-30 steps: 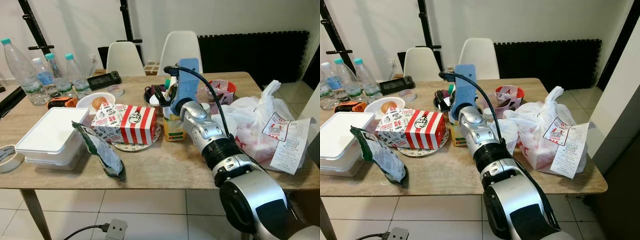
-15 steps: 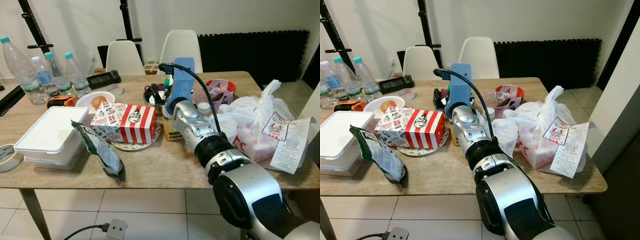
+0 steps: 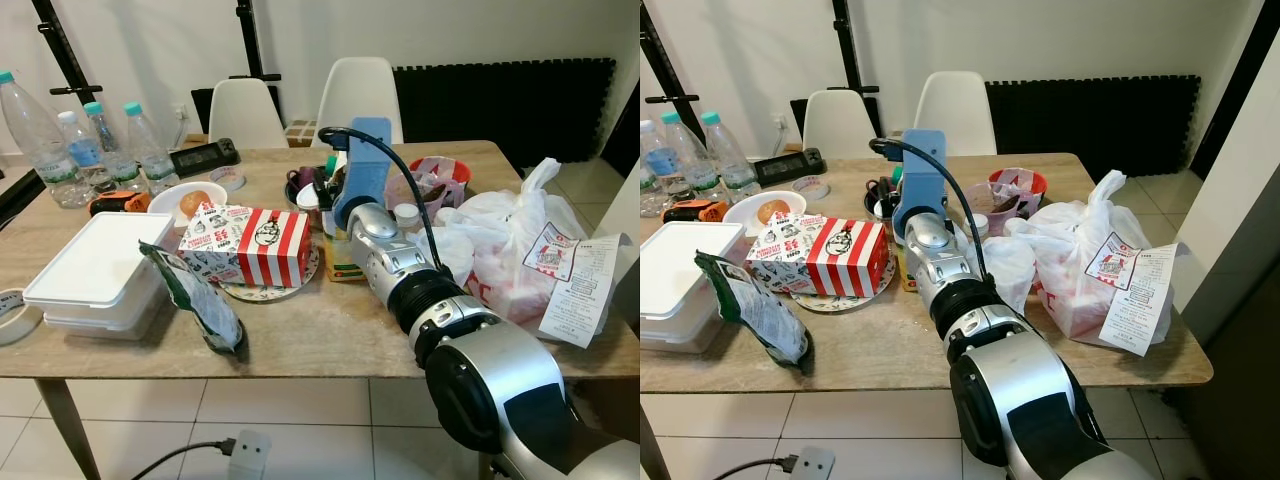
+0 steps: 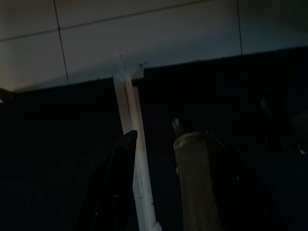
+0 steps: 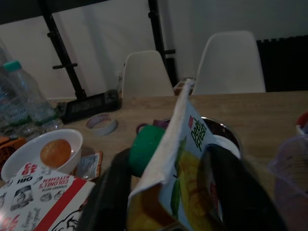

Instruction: Restocking fridge

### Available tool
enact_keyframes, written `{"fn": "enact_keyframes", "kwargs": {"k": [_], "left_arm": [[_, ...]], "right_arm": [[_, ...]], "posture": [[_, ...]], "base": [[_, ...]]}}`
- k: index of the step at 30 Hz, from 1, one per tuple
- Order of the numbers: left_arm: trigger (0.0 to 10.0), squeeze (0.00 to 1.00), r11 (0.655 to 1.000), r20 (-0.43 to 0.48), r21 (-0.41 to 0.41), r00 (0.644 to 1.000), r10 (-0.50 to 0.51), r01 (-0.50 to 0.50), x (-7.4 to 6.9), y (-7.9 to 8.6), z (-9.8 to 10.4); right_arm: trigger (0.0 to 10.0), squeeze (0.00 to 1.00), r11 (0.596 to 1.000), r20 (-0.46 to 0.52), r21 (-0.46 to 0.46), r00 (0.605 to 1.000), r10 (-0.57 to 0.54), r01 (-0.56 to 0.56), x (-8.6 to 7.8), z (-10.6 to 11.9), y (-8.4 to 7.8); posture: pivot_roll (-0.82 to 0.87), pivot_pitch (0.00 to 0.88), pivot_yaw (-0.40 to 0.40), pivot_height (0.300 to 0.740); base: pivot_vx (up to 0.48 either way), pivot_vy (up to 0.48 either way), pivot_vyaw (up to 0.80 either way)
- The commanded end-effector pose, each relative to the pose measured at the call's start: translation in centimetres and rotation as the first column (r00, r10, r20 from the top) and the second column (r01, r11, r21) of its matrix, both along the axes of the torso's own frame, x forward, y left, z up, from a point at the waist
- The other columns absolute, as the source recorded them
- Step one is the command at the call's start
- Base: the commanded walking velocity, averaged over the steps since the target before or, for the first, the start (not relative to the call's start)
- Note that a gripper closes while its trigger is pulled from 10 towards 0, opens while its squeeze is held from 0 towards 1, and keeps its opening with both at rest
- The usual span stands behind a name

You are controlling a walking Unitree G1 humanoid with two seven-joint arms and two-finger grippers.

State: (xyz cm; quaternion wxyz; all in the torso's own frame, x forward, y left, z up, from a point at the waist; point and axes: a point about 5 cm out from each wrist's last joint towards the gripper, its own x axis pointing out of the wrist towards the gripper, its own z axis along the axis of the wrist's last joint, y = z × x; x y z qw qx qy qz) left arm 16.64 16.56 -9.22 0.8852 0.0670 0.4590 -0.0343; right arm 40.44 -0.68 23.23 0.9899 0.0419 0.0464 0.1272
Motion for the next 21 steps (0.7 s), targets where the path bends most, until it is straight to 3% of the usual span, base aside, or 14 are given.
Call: {"fn": "enact_keyframes", "kwargs": {"k": [1,2,4,5,6,8,10,12,13,14,15,16,20,21], "left_arm": [[10.0,0.0,1.0,-0.018,0.005,1.0,-0.006,0.006,-0.8,-0.1,-0.3],[10.0,0.0,1.0,-0.018,0.005,1.0,-0.006,0.006,-0.8,-0.1,-0.3],[10.0,0.0,1.0,-0.024,0.021,1.0,0.01,-0.009,-1.1,2.3,-0.2],[10.0,0.0,1.0,-0.024,0.021,1.0,0.01,-0.009,-1.1,2.3,-0.2],[10.0,0.0,0.999,-0.026,0.028,1.0,0.016,-0.015,-1.2,3.2,-0.1],[10.0,0.0,0.999,-0.026,0.034,0.999,0.022,-0.021,-1.3,4.1,0.0],[10.0,0.0,0.999,-0.028,0.043,0.999,0.034,-0.033,-1.6,5.9,0.3],[10.0,0.0,0.999,-0.028,0.043,0.999,0.034,-0.033,-1.6,5.9,0.3],[10.0,0.0,0.998,-0.028,0.045,0.999,0.038,-0.037,-1.7,6.5,0.4],[10.0,0.0,0.998,-0.028,0.045,0.999,0.038,-0.037,-1.7,6.5,0.4],[10.0,0.0,0.998,-0.028,0.043,0.999,0.037,-0.036,-1.9,6.5,0.3],[10.0,0.0,0.999,-0.027,0.038,0.999,0.033,-0.032,-2.0,5.9,0.2],[10.0,0.0,1.0,-0.02,0.024,1.0,0.021,-0.02,-1.6,3.9,-0.1],[10.0,0.0,1.0,-0.016,0.019,1.0,0.015,-0.015,-1.3,3.0,-0.1]], "right_arm": [[0.0,0.0,1.0,-0.001,0.004,1.0,0.008,-0.008,-0.1,0.2,0.4],[0.0,0.0,1.0,-0.001,0.004,1.0,0.008,-0.008,-0.1,0.2,0.4],[0.4,0.0,1.0,-0.002,0.006,1.0,0.004,-0.004,-0.1,0.2,0.4],[0.4,0.0,1.0,-0.002,0.006,1.0,0.004,-0.004,-0.1,0.2,0.4],[3.3,0.0,1.0,-0.002,0.008,1.0,0.002,-0.002,-0.1,0.1,0.4],[3.3,0.0,1.0,-0.003,0.009,1.0,0.001,-0.001,-0.1,0.1,0.4],[6.8,0.0,1.0,-0.003,0.015,1.0,0.001,-0.001,-0.1,0.2,0.4],[6.8,0.0,1.0,-0.003,0.015,1.0,0.001,-0.001,-0.1,0.2,0.4],[10.0,0.0,1.0,-0.002,0.017,1.0,0.005,-0.005,-0.1,0.2,0.5],[10.0,0.0,1.0,-0.002,0.017,1.0,0.005,-0.005,-0.1,0.2,0.5],[7.4,0.0,1.0,-0.001,0.022,1.0,0.009,-0.009,-0.1,0.2,0.5],[0.0,0.0,0.999,0.0,0.03,1.0,0.013,-0.013,-0.1,0.3,0.6],[0.0,0.0,0.999,0.001,0.05,1.0,0.017,-0.017,-0.1,0.5,0.5],[2.3,0.0,0.997,0.006,0.071,1.0,0.021,-0.021,0.0,0.8,0.5]], "posture": [[-0.06,0.069,0.006,0.74],[-0.06,0.069,0.006,0.74],[-0.05,0.067,0.008,0.74],[-0.05,0.067,0.008,0.74],[-0.05,0.067,0.008,0.74],[-0.05,0.068,0.009,0.74],[-0.05,0.068,0.01,0.74],[-0.05,0.068,0.01,0.74],[-0.05,0.068,0.01,0.74],[-0.05,0.068,0.01,0.74],[-0.05,0.068,0.01,0.74],[-0.05,0.068,0.01,0.74],[-0.05,0.068,0.008,0.74],[-0.05,0.068,0.008,0.74]], "base": [[0.0,0.0,0.0],[0.0,0.0,0.0],[0.0,0.0,0.0],[0.0,0.0,0.0],[0.0,0.0,0.0],[0.0,0.0,0.0],[0.0,0.0,0.0],[0.0,0.0,0.0],[0.0,0.0,0.0],[0.0,0.0,0.0],[0.0,0.0,0.0],[0.0,0.0,0.0],[0.0,0.0,0.0],[0.0,0.0,0.0]]}}
